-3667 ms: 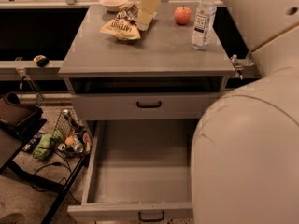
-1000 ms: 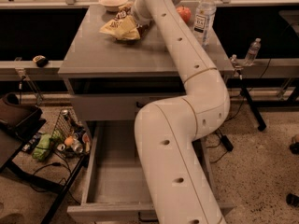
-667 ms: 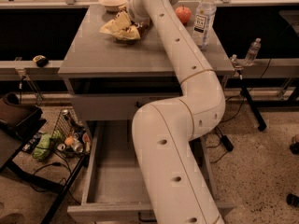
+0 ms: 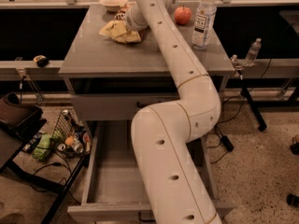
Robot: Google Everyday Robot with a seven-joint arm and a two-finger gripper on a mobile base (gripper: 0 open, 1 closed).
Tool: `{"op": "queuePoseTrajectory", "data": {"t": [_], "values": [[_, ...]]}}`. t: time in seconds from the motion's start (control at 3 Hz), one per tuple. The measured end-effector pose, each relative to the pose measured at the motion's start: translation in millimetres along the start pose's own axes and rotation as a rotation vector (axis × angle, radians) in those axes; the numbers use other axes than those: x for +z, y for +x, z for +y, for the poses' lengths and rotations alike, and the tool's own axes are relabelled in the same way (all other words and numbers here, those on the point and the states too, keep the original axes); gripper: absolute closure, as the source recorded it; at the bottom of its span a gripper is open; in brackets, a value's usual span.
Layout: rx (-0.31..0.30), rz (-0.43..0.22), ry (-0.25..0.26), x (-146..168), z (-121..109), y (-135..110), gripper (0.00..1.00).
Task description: Place brown chip bag into middle drawer
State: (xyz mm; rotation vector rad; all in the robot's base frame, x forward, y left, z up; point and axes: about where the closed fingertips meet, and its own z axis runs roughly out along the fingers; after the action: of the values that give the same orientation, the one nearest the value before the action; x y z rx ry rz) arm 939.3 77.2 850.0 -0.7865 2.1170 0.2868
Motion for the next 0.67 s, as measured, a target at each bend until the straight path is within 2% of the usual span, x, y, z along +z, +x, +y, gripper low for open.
{"op": "queuePoseTrajectory", "data": {"t": [0.67], "values": [[0.0, 0.0, 0.0, 0.1, 0.0, 0.0, 0.89]]}}
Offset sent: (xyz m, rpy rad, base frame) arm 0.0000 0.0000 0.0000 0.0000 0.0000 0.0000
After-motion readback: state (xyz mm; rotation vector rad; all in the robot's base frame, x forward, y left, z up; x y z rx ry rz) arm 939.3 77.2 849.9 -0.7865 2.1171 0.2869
